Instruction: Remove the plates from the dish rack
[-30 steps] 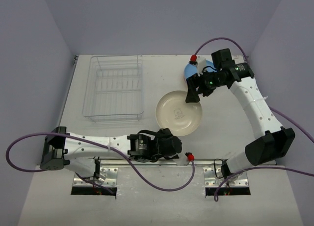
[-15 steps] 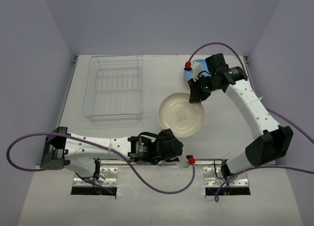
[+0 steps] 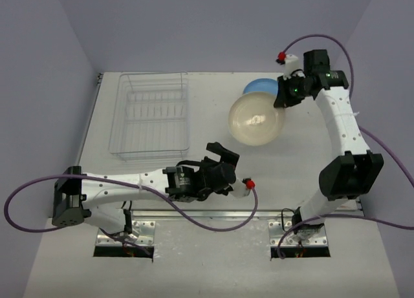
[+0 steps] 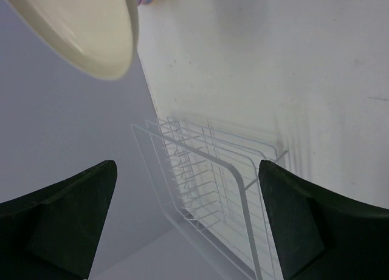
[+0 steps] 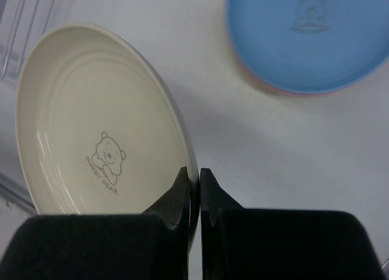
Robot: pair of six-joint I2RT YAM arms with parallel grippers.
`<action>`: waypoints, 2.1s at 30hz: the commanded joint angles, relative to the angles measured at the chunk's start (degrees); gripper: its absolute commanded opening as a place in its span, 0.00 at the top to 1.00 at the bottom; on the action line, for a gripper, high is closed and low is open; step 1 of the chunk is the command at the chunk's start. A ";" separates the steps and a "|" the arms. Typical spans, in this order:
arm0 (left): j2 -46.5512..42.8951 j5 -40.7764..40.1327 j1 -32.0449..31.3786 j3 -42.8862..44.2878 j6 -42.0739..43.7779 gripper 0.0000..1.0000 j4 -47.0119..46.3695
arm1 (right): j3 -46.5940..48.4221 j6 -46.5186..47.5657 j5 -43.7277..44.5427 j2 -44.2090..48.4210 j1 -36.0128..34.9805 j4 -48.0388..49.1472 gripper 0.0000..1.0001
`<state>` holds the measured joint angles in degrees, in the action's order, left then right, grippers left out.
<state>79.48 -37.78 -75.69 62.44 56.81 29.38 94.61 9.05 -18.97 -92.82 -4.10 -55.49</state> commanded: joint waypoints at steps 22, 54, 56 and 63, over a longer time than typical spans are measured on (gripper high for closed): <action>-9.32 37.52 53.36 17.04 -50.60 0.00 13.33 | 25.45 -28.12 1.72 -35.12 14.82 25.79 1.00; -15.39 42.78 76.01 10.86 -57.30 0.00 8.09 | -20.84 -9.84 1.62 25.47 14.21 15.13 0.01; -16.01 43.72 77.18 8.72 -57.16 0.00 6.80 | -24.04 -9.85 2.55 29.34 14.21 15.44 0.01; -15.43 45.79 77.27 8.32 -57.08 0.00 5.95 | -30.06 -11.03 4.20 35.03 14.21 18.09 0.01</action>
<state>64.41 7.10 0.93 69.95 -0.47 39.07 66.19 -1.93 -16.86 -60.26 10.20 -42.07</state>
